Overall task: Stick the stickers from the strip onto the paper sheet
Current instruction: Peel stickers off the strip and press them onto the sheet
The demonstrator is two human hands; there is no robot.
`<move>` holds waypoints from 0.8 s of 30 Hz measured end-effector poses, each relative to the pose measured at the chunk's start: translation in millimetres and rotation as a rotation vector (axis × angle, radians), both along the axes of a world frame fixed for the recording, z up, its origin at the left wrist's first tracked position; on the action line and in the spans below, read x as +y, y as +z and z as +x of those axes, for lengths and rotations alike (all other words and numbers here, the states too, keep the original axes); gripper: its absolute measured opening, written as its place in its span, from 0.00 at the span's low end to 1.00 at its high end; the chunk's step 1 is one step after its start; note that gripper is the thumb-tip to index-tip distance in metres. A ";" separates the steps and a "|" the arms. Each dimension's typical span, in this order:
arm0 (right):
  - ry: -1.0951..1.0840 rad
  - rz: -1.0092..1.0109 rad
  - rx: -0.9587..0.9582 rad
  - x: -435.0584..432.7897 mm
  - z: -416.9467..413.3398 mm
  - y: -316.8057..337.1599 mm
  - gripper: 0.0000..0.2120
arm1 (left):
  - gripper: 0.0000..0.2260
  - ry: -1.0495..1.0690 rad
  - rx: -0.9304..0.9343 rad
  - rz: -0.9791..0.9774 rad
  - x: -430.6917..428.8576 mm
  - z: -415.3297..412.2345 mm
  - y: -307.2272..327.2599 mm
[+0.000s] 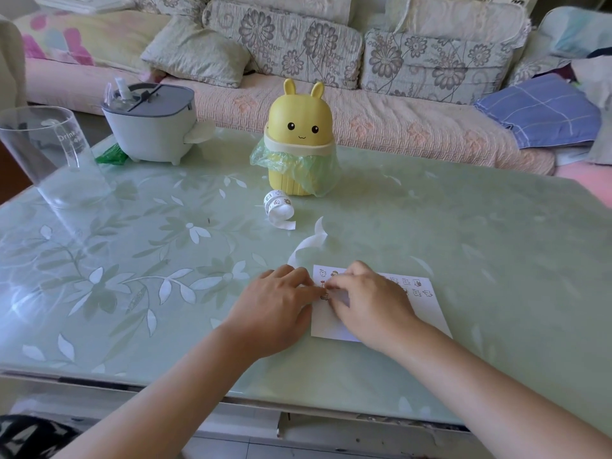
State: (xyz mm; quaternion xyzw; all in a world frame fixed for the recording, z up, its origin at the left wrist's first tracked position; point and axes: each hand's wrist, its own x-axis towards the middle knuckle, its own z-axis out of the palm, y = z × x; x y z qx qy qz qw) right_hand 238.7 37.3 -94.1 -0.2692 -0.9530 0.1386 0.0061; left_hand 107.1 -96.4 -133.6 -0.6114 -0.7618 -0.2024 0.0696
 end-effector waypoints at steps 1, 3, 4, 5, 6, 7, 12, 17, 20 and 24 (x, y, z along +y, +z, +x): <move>0.060 0.034 -0.022 -1.2 4.5 -0.8 0.14 | 0.18 0.005 0.003 -0.003 0.3 1.1 0.3; 0.155 0.104 -0.081 -2.5 12.7 -2.0 0.18 | 0.18 0.018 0.013 -0.013 0.8 2.5 1.5; 0.182 0.130 -0.109 -2.8 16.1 -2.4 0.21 | 0.18 0.025 0.017 -0.019 1.2 3.0 2.2; 0.204 0.155 -0.127 -2.7 18.6 -2.1 0.23 | 0.19 0.032 0.019 -0.028 1.2 3.4 3.0; 0.224 0.180 -0.137 -2.6 20.6 -2.2 0.24 | 0.19 0.038 0.019 -0.040 1.3 4.1 3.8; 0.244 0.201 -0.141 -2.2 22.4 -2.7 0.25 | 0.19 0.044 0.018 -0.057 1.3 5.1 4.6; 0.278 0.196 -0.124 0.1 32.1 -0.7 0.23 | 0.18 0.050 -0.014 -0.115 -0.4 7.2 8.2; 0.279 0.150 -0.108 3.3 39.2 2.5 0.21 | 0.15 0.029 -0.046 -0.101 -2.4 3.8 10.2; 0.298 0.133 -0.104 5.5 40.0 1.1 0.21 | 0.15 0.030 -0.062 -0.077 -3.1 4.1 8.7; 0.266 0.064 -0.031 9.9 38.4 0.9 0.17 | 0.18 0.048 -0.182 -0.062 -4.2 1.9 12.0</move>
